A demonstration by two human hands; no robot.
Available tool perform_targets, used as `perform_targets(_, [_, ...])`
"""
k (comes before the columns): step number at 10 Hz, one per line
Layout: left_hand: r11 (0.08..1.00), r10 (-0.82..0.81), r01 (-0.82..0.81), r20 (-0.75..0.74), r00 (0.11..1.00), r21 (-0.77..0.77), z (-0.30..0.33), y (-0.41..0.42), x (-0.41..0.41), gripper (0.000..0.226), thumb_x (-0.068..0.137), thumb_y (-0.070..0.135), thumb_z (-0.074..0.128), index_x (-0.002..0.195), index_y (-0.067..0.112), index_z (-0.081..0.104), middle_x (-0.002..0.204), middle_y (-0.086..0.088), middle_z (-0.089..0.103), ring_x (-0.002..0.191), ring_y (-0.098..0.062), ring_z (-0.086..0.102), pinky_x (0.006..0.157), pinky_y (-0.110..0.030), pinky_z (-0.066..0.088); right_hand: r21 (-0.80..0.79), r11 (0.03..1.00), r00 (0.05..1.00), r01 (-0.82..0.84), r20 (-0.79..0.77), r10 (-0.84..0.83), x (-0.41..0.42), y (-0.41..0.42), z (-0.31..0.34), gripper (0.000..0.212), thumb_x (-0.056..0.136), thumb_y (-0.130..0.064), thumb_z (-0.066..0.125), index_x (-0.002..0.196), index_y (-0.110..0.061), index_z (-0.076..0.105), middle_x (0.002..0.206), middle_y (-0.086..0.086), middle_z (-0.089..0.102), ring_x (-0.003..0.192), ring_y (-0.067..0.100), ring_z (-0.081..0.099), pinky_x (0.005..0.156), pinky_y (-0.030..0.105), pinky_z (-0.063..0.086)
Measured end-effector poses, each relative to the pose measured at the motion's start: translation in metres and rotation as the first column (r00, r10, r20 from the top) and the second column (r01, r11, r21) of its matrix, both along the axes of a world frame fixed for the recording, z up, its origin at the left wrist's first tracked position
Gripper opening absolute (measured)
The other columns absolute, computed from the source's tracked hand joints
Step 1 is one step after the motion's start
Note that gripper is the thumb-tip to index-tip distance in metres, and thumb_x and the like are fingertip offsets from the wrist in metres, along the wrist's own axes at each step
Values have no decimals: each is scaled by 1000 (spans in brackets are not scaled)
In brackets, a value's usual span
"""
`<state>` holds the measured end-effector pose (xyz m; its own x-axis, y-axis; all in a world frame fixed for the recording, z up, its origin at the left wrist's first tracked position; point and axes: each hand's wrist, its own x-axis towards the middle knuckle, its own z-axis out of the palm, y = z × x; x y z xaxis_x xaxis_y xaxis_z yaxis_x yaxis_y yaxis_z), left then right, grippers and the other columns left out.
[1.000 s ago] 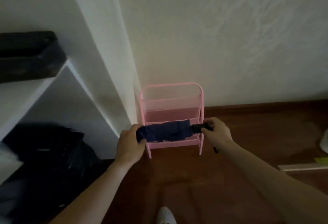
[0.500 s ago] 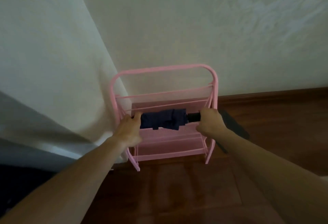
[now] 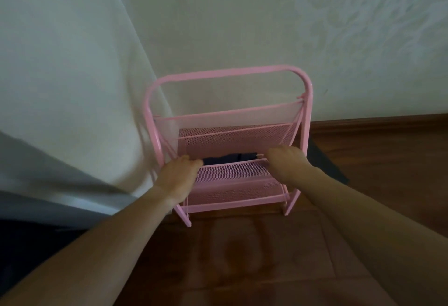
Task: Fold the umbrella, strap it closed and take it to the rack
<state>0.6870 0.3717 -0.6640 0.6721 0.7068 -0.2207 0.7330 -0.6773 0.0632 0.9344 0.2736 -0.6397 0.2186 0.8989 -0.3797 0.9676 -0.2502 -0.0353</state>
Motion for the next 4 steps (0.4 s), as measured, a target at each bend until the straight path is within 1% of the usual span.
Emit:
perform_targets(1, [1000,-16,16,-3,1000,12,-4,1,0,35,101,3,47,129,20,61,106,-8,67,96,-29,69,83,-43,58,-2,1000,1000,-17,20,17,1,-1,0,18,96,-12,57,110,-13,68,104,8,70,90,26,67,82,39,55])
perform_targets(2, [1000,-23,23,-24,999,10,2,2,2,36,102,3,48,132,20,57,111,-8,66,99,-27,68,83,-39,58,-16,1000,999,-2,38,3,-4,0,6,20,96,-12,57,113,-11,67,107,10,69,92,26,66,84,39,55])
perform_targets(3, [1000,-5,4,-73,997,-12,20,-1,9,36,101,6,54,135,19,55,110,-6,65,98,-24,68,82,-36,56,-56,998,999,19,43,-17,-9,-5,16,22,94,-11,59,115,-10,63,113,12,67,94,27,62,91,41,53])
perform_targets(4, [998,0,4,-64,998,60,52,-4,10,38,98,16,60,135,19,51,107,-5,65,96,-25,68,80,-38,56,-1,1000,998,19,57,-19,-17,-17,26,45,86,-11,66,128,-12,52,127,14,59,118,33,56,105,48,45])
